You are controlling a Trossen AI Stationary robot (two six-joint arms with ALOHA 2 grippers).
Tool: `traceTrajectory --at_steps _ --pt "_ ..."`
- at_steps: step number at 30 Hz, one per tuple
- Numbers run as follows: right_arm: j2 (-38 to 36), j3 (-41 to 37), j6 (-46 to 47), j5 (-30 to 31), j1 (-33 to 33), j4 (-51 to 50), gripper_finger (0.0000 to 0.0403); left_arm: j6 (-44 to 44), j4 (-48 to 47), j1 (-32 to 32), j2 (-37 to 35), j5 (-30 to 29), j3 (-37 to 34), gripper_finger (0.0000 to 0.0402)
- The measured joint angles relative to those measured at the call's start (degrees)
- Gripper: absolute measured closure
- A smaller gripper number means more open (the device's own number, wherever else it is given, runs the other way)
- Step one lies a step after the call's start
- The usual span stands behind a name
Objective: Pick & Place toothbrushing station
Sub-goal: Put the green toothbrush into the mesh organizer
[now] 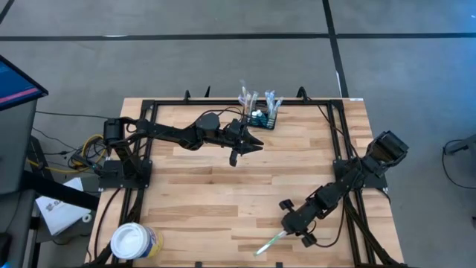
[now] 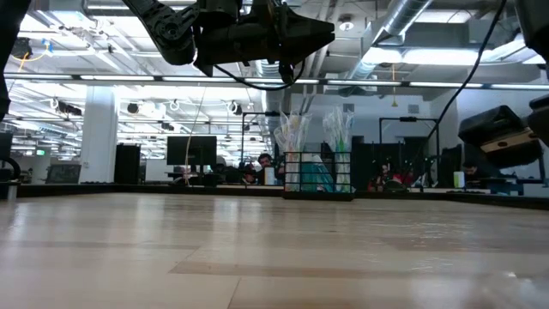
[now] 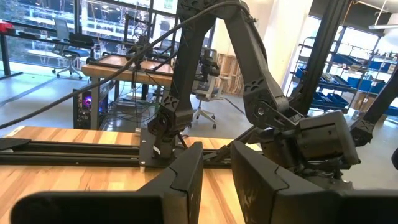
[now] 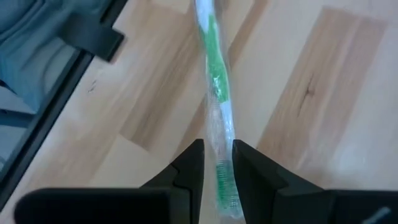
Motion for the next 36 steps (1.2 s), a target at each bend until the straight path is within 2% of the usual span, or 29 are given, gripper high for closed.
traceTrajectory --at_steps 5,10,18,30,36 --pt "0.0 0.0 -0.1 2.6 0.4 0.5 0.0344 0.0 0.0 0.0 0.0 0.0 0.0 0.0325" --pt "0.0 0.0 -0.3 2.8 0.4 -1.1 0.0396 0.0 0.0 0.0 0.0 0.0 0.0 0.0325" --pt "0.0 2.1 -2.0 3.4 0.3 -4.7 0.0402 0.0 0.0 0.0 0.0 0.0 0.0 0.0325" --pt "0.0 12.6 -8.3 12.8 -1.6 -26.0 0.0403 -0.1 0.0 0.0 0.0 0.0 0.0 0.0325" --pt "0.0 16.5 -10.5 20.3 -3.9 -35.4 0.0403 -1.6 0.0 0.0 0.0 0.0 0.0 0.0325"
